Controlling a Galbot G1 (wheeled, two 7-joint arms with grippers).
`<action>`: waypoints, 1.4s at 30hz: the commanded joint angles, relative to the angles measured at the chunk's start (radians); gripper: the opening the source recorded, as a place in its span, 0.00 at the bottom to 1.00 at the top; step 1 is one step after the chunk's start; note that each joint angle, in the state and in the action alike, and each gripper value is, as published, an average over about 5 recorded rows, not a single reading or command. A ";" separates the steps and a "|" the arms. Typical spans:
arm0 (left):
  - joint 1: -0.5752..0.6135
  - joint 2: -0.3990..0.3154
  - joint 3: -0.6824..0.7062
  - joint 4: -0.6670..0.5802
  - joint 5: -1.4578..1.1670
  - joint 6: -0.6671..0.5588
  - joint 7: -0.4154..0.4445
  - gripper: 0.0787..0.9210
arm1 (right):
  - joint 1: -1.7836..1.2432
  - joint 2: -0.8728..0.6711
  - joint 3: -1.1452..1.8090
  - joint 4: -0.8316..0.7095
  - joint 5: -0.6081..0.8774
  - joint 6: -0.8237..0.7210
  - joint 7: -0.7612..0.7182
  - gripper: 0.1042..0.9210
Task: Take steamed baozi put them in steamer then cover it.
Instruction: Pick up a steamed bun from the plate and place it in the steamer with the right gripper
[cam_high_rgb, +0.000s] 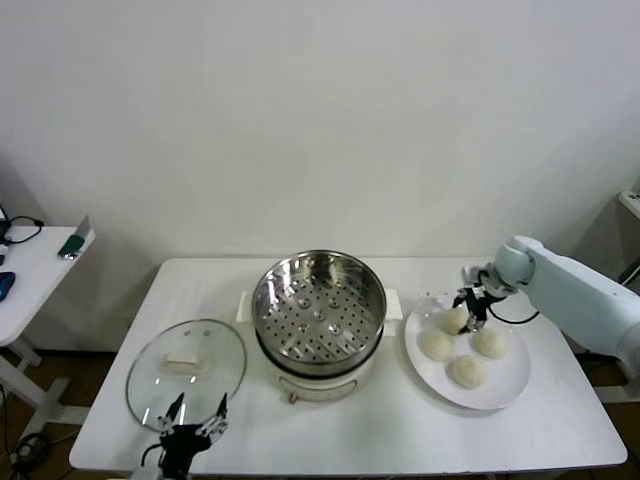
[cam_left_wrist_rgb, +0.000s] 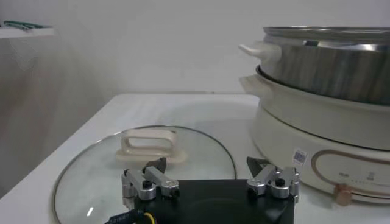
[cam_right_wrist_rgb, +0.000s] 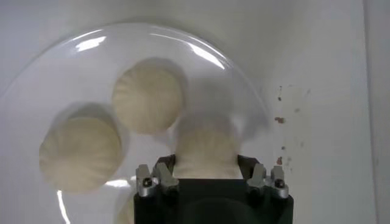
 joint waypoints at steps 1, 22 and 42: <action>0.000 -0.001 0.001 0.002 0.000 0.001 -0.001 0.88 | 0.026 0.003 -0.019 0.008 0.004 -0.002 -0.003 0.71; -0.010 0.005 0.010 -0.002 0.001 0.002 -0.001 0.88 | 0.885 0.121 -0.588 0.504 0.145 0.374 0.019 0.71; -0.019 0.002 0.005 -0.026 -0.018 0.012 0.000 0.88 | 0.600 0.412 -0.516 0.454 -0.120 0.498 0.139 0.71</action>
